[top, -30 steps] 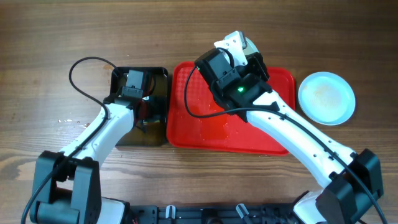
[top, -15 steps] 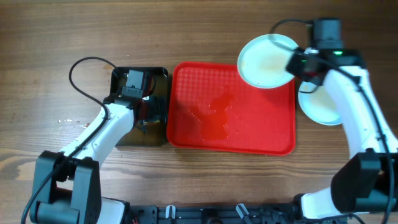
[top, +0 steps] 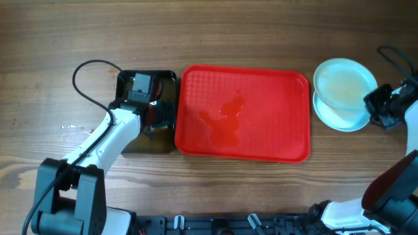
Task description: Clean dirty plates on tray and stack at the side
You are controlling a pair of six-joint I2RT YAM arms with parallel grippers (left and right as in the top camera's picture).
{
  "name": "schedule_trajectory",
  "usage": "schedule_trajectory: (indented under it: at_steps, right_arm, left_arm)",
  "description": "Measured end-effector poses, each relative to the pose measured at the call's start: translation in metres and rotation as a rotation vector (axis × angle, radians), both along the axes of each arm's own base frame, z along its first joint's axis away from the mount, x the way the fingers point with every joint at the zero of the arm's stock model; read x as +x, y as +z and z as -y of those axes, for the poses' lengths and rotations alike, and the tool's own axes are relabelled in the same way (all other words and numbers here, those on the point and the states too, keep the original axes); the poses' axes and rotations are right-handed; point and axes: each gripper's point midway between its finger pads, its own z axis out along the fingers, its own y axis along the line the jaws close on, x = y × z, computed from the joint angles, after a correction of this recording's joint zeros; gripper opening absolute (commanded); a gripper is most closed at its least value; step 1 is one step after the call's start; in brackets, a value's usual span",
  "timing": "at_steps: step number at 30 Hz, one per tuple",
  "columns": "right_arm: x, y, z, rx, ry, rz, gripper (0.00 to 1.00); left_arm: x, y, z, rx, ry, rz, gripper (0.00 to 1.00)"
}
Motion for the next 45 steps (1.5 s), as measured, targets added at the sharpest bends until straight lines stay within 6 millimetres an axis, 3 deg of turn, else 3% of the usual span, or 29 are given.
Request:
schedule_trajectory:
  at_steps: [3,6,9,17,19,22,23,28,29,31,36,40,45]
  right_arm:
    - [-0.011,-0.019,0.000,-0.017,-0.006,-0.036,0.05]
    - [-0.018,-0.025,0.005,-0.050,-0.020,-0.068,0.10]
    - [-0.021,-0.025,0.012,-0.086,-0.025,-0.086,0.31]
    - [-0.020,-0.025,0.009,-0.078,-0.007,-0.079,0.64]
    - [-0.011,-0.023,-0.004,-0.013,0.046,-0.028,0.71]
    - [0.007,-0.015,-0.038,0.113,0.176,0.080,0.97]
    - [0.012,-0.013,-0.051,0.135,0.228,0.101,0.99]
    - [0.032,-0.009,-0.127,0.158,0.507,0.121,0.99]
    - [0.036,-0.010,-0.153,0.148,0.596,0.116,1.00]
    - [0.036,-0.012,-0.183,0.117,0.705,0.096,0.99]
    - [0.030,-0.012,-0.238,-0.006,0.929,0.031,1.00]
    - [0.019,0.006,-0.243,-0.056,0.956,0.028,0.99]
    - [0.006,0.059,-0.236,-0.139,0.928,0.162,0.99]
  left_arm:
    - [0.000,0.000,0.000,0.000,0.000,0.000,0.94]
    - [0.000,0.000,0.000,0.000,0.000,0.000,0.94]
    - [0.000,0.000,0.000,0.000,0.000,0.000,0.94]
    - [0.000,0.000,0.000,0.000,0.000,0.000,0.97]
    - [0.000,0.000,0.000,0.000,0.000,0.000,1.00]
    - [0.002,0.001,0.001,-0.002,0.000,0.010,1.00]
    - [0.003,0.001,0.001,-0.002,-0.001,0.012,1.00]
    - [-0.011,-0.001,-0.001,0.014,-0.028,-0.055,1.00]
    - [-0.012,0.002,-0.001,0.017,-0.030,-0.068,1.00]
    - [-0.003,0.016,0.001,0.013,-0.031,-0.052,1.00]
    - [0.021,0.049,0.009,-0.027,-0.001,0.013,1.00]
    - [0.000,0.058,0.005,-0.049,0.074,-0.037,1.00]
    - [-0.017,0.091,0.004,-0.071,0.070,0.021,1.00]
